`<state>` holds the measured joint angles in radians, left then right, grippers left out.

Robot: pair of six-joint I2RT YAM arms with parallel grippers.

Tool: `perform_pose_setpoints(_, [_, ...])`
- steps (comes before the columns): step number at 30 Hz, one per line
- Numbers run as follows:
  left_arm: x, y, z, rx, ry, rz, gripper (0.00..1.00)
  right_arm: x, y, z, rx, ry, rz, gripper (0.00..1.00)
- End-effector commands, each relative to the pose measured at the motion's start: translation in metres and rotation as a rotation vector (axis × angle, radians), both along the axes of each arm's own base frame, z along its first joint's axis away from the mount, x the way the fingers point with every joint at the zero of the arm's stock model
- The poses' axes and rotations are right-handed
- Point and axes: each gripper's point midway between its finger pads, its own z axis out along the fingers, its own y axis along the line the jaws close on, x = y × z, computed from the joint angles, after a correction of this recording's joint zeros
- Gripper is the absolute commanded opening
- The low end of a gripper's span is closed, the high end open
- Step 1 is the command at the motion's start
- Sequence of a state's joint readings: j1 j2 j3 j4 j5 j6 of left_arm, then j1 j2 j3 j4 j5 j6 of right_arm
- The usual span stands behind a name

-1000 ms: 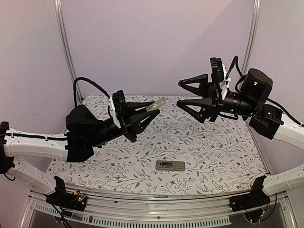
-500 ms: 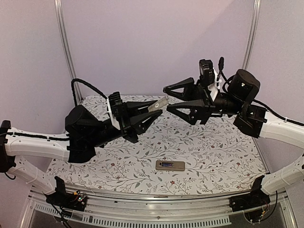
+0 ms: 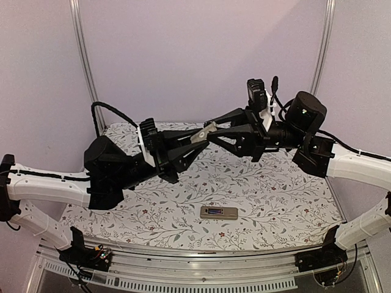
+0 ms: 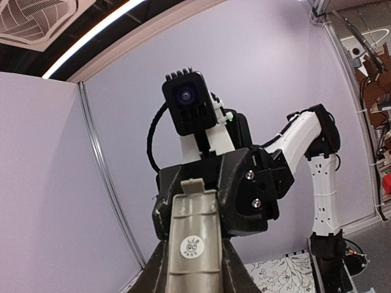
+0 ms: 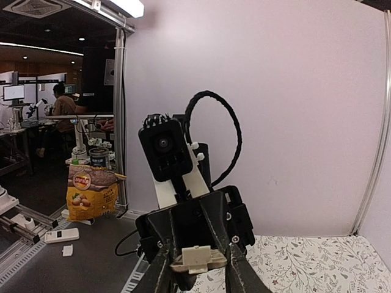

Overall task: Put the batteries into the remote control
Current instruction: Pass from the left arm to the right

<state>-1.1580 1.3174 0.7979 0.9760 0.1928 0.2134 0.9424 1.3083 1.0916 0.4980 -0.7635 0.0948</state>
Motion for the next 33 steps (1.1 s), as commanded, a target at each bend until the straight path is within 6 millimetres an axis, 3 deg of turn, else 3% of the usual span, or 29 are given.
perform_pose_setpoints(1, [-0.006, -0.001, 0.009, -0.028, -0.017, -0.007, 0.15, -0.003, 0.004, -0.004, -0.009, 0.019, 0.026, 0.26])
perform_pose_setpoints(8, [-0.002, -0.001, 0.007, -0.017, -0.006, 0.015, 0.15, -0.005, 0.004, -0.004, -0.011, 0.02, 0.039, 0.13])
perform_pose_setpoints(9, [-0.001, -0.001, 0.005, -0.01, -0.004, 0.017, 0.2, -0.004, 0.004, -0.004, -0.013, 0.023, 0.037, 0.1])
perform_pose_setpoints(12, [0.001, -0.002, -0.001, 0.023, 0.0, 0.033, 0.69, 0.001, 0.004, -0.006, -0.032, 0.047, 0.006, 0.1])
perform_pose_setpoints(14, [0.006, -0.002, -0.009, 0.059, 0.01, 0.067, 0.88, 0.008, 0.004, -0.008, -0.066, 0.067, -0.045, 0.09])
perform_pose_setpoints(15, [0.01, 0.001, -0.014, 0.075, 0.017, 0.095, 0.9, 0.015, 0.004, -0.009, -0.092, 0.085, -0.085, 0.09])
perform_pose_setpoints(20, [0.042, 0.02, -0.04, 0.174, 0.062, 0.341, 0.91, 0.066, -0.008, -0.028, -0.297, 0.213, -0.413, 0.05])
perform_pose_setpoints(24, [0.06, 0.023, -0.062, 0.273, 0.062, 0.499, 0.88, 0.111, -0.025, -0.071, -0.516, 0.418, -0.706, 0.05])
perform_pose_setpoints(28, [0.069, 0.02, -0.07, 0.295, 0.052, 0.57, 0.8, 0.115, -0.018, -0.101, -0.625, 0.557, -0.715, 0.04])
perform_pose_setpoints(33, [0.081, 0.012, -0.072, 0.297, 0.057, 0.629, 0.65, 0.113, -0.008, -0.11, -0.645, 0.6, -0.681, 0.03])
